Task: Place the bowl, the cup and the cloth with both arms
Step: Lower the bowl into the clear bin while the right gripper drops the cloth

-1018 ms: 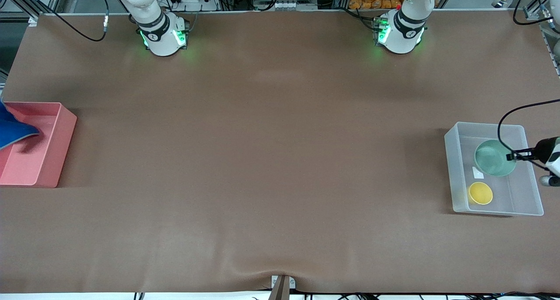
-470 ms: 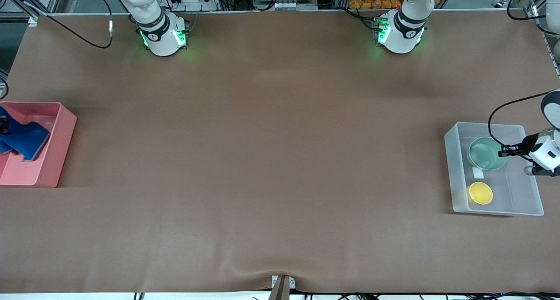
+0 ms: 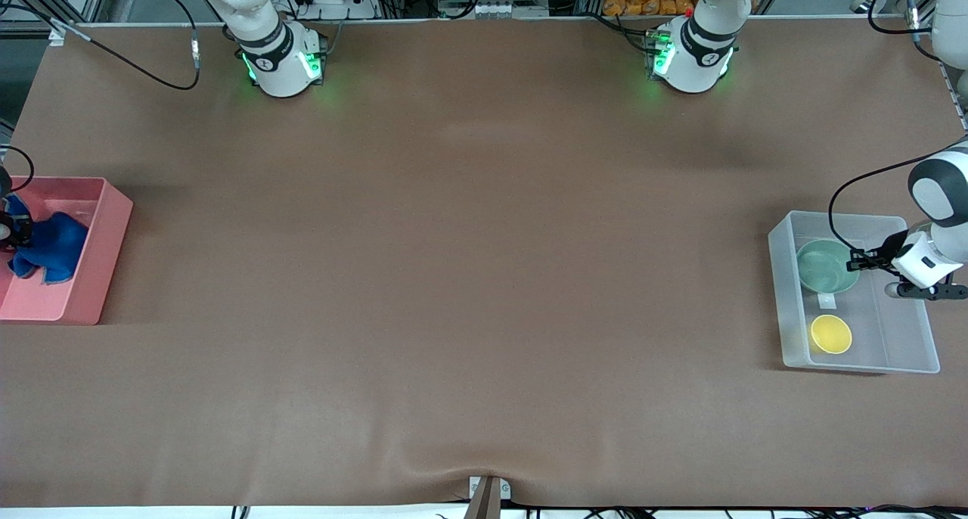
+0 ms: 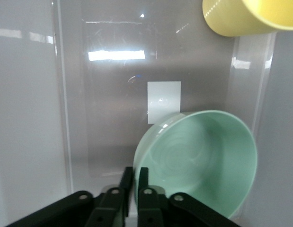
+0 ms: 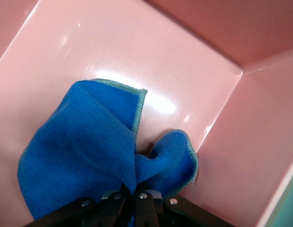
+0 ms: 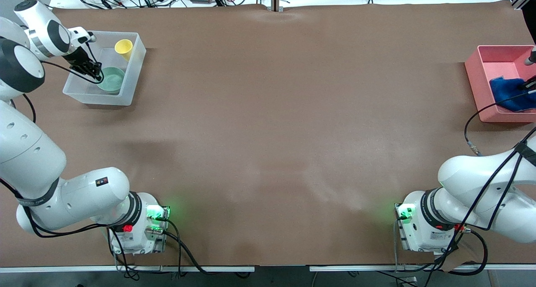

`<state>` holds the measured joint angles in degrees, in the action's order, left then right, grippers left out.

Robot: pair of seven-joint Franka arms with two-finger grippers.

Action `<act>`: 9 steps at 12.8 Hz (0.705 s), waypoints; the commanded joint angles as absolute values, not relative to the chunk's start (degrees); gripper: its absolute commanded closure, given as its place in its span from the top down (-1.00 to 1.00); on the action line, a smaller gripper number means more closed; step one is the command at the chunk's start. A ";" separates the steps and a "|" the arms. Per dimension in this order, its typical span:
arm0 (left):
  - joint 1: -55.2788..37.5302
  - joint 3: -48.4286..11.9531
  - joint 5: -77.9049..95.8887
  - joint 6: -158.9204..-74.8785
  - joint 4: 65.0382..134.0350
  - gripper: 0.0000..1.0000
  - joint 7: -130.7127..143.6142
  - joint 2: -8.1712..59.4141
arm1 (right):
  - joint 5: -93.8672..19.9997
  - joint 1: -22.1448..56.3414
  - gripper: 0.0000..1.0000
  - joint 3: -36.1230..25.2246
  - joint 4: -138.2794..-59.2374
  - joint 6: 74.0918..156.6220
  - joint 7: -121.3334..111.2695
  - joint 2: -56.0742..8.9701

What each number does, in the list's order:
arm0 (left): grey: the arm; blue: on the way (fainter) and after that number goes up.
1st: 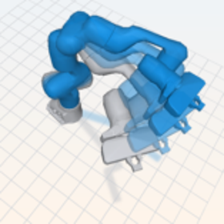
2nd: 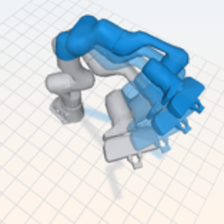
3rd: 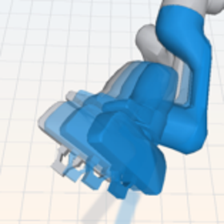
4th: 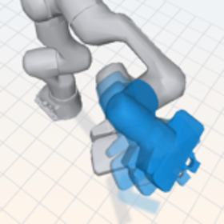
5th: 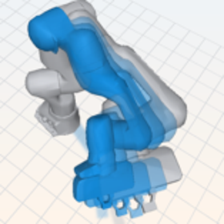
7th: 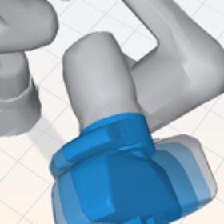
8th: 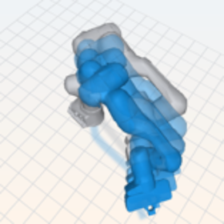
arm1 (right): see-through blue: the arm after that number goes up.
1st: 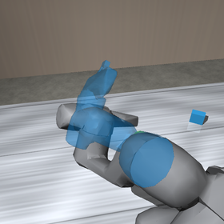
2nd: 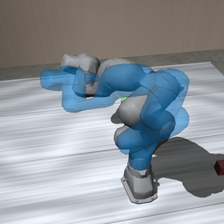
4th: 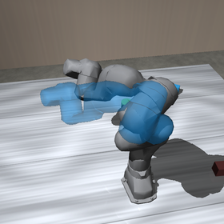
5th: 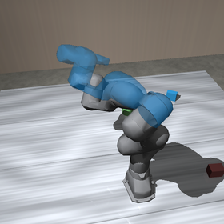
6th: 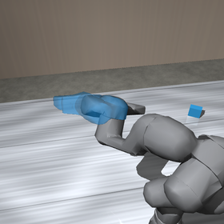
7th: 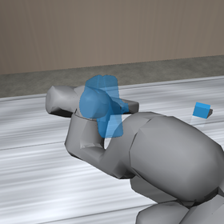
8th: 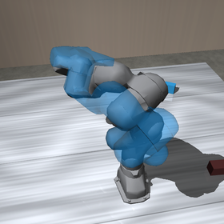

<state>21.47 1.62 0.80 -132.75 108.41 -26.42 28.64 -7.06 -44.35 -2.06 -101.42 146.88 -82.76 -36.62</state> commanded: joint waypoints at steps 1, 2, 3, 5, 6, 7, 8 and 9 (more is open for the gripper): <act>21.45 1.41 -0.53 -134.12 107.85 0.89 -27.42 28.92 | -8.00 -43.77 -0.94 -2.29 -100.11 146.87 -82.53 -37.27; 21.27 1.41 -0.53 -134.12 107.67 1.00 -27.68 28.92 | -7.91 -43.42 -0.08 -2.29 -100.11 146.87 -82.53 -37.09; 21.18 1.41 -0.53 -134.03 106.97 1.00 -27.69 28.92 | -8.00 -43.07 0.99 -2.29 -100.11 146.69 -82.27 -36.83; 20.40 1.41 -0.53 -133.60 105.04 1.00 -27.60 28.57 | -8.00 -42.63 1.00 -2.20 -100.11 146.08 -81.74 -35.17; 19.78 1.41 -0.53 -132.81 103.90 1.00 -27.51 28.39 | -8.00 -41.76 1.00 -2.20 -100.19 145.73 -81.39 -33.76; 19.51 1.41 -0.53 -131.67 102.49 1.00 -27.60 28.21 | -8.00 -41.05 1.00 -2.20 -100.20 143.81 -81.13 -32.18; 19.42 1.15 -0.44 -130.44 100.48 1.00 -27.51 28.04 | -8.00 -40.26 1.00 -2.28 -100.20 141.61 -80.43 -30.34; 18.47 1.06 0.08 -128.43 98.63 1.00 -27.42 28.04 | -7.91 -39.73 1.00 -2.29 -100.20 138.89 -78.51 -28.76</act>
